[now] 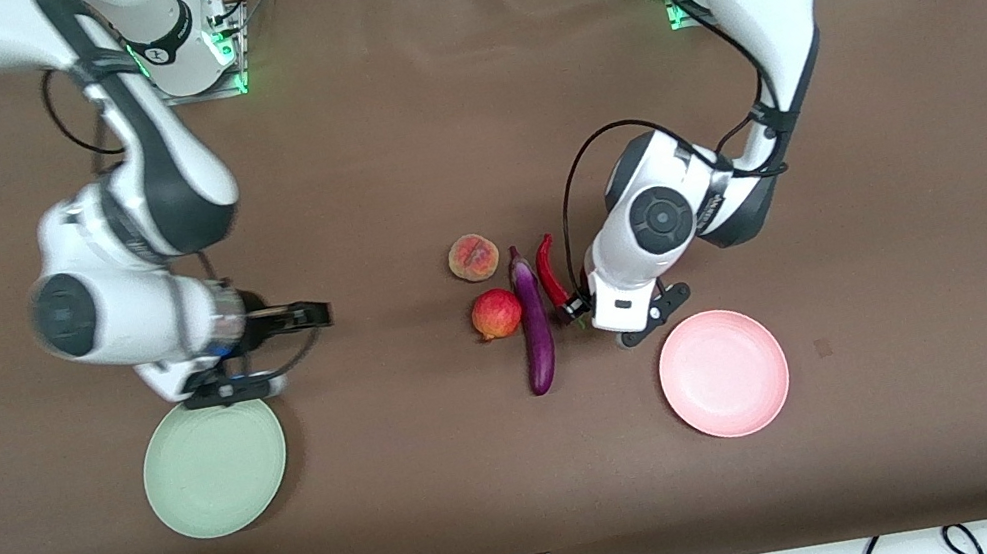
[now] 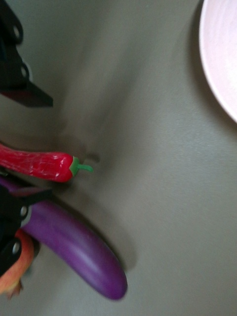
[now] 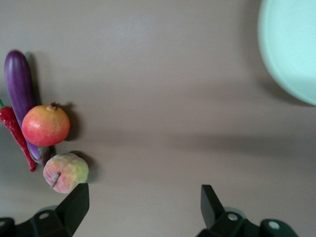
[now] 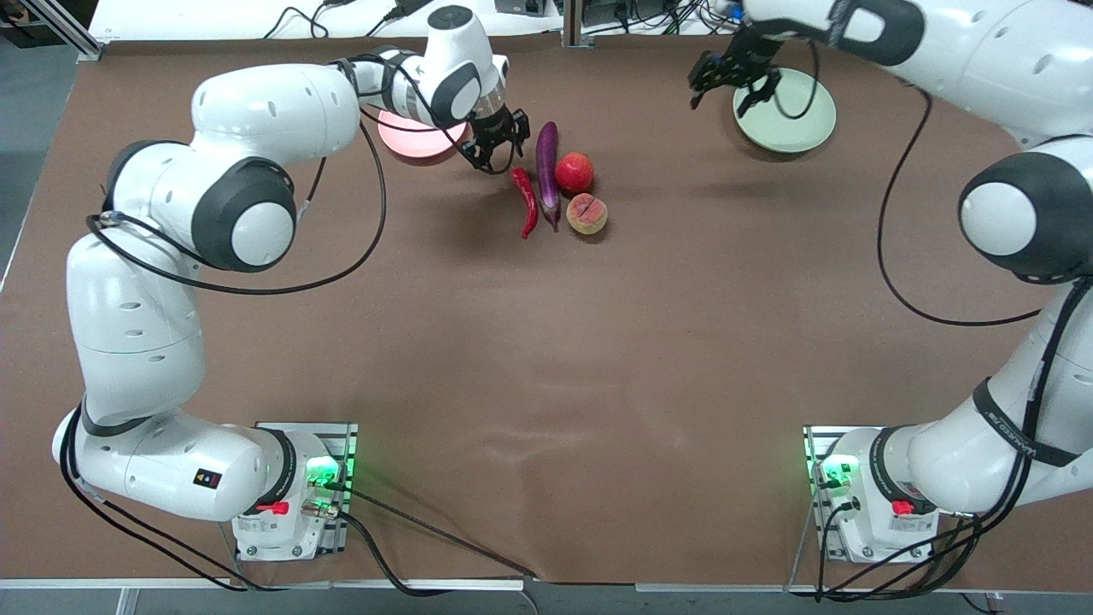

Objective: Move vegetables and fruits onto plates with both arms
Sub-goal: 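Reach the left gripper toward the chili while the right gripper reaches the peach, then grasp the red chili with the left gripper while the right gripper grasps the peach, then release the chili on the pink plate while the right gripper lifts the peach, then place the peach on the green plate while the left gripper reaches the eggplant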

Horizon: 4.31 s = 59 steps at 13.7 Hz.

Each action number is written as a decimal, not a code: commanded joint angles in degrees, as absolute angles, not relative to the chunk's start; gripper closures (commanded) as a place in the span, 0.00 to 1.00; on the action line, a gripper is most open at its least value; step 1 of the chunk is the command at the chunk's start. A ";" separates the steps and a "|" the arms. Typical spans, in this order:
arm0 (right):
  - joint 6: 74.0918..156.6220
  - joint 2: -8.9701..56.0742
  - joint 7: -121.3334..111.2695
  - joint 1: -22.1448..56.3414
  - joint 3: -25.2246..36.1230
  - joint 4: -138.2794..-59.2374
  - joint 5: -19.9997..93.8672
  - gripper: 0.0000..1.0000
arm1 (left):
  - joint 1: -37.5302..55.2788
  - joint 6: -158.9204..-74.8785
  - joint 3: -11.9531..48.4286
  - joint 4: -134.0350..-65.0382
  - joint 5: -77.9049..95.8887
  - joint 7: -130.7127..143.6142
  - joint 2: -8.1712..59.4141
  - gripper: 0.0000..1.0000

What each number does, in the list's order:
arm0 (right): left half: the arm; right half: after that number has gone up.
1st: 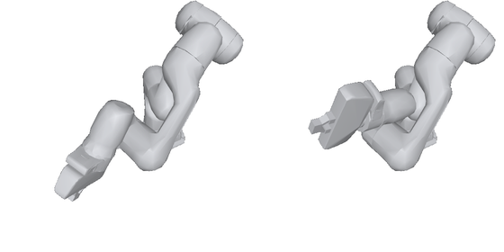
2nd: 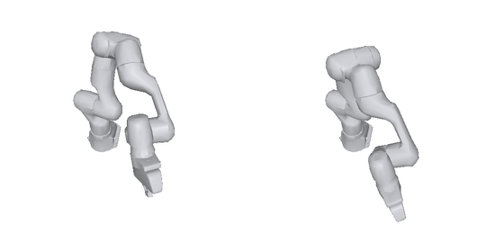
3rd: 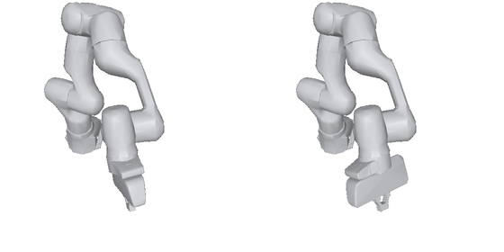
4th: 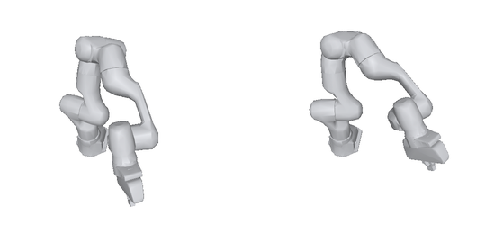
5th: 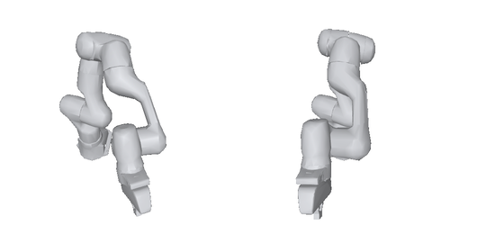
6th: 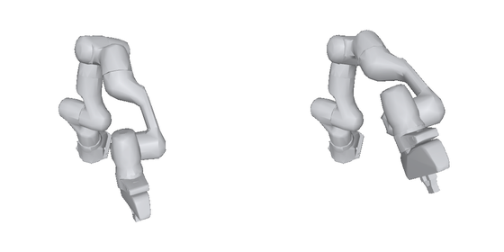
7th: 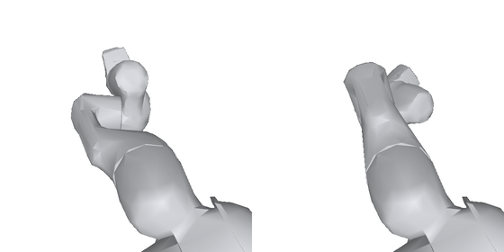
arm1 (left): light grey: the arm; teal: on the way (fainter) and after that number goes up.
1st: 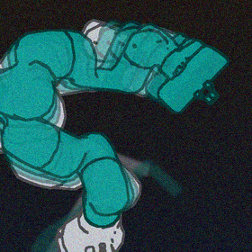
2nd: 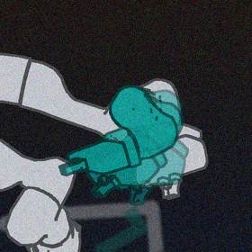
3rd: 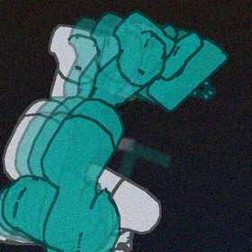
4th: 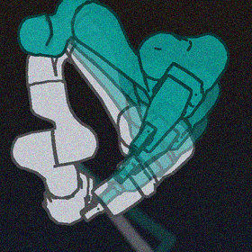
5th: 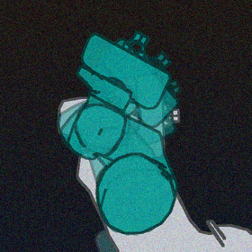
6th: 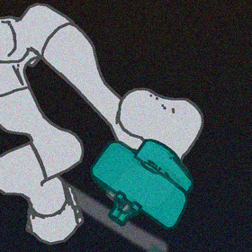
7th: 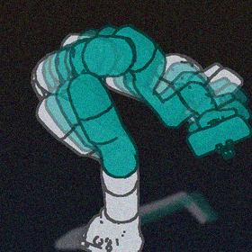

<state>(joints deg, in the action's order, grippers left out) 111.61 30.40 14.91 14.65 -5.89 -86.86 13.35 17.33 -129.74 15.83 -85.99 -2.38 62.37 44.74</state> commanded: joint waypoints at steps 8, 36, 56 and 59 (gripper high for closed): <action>120.13 38.40 27.76 25.83 -5.27 -85.78 14.15 0.00 | 19.51 -132.45 14.94 -84.29 -4.48 62.93 48.78 0.27; 132.54 45.44 36.65 35.69 -5.10 -85.78 14.24 0.73 | 6.77 -129.55 11.34 -66.71 -12.74 21.88 53.35 0.00; 129.09 43.06 -25.12 11.26 14.33 -85.34 15.29 0.74 | 9.23 -136.27 25.05 -75.59 -12.66 31.37 50.96 0.25; 131.92 44.56 -26.46 10.63 14.33 -85.34 16.87 0.74 | 14.21 -141.06 21.46 -75.50 -13.53 34.97 53.17 0.25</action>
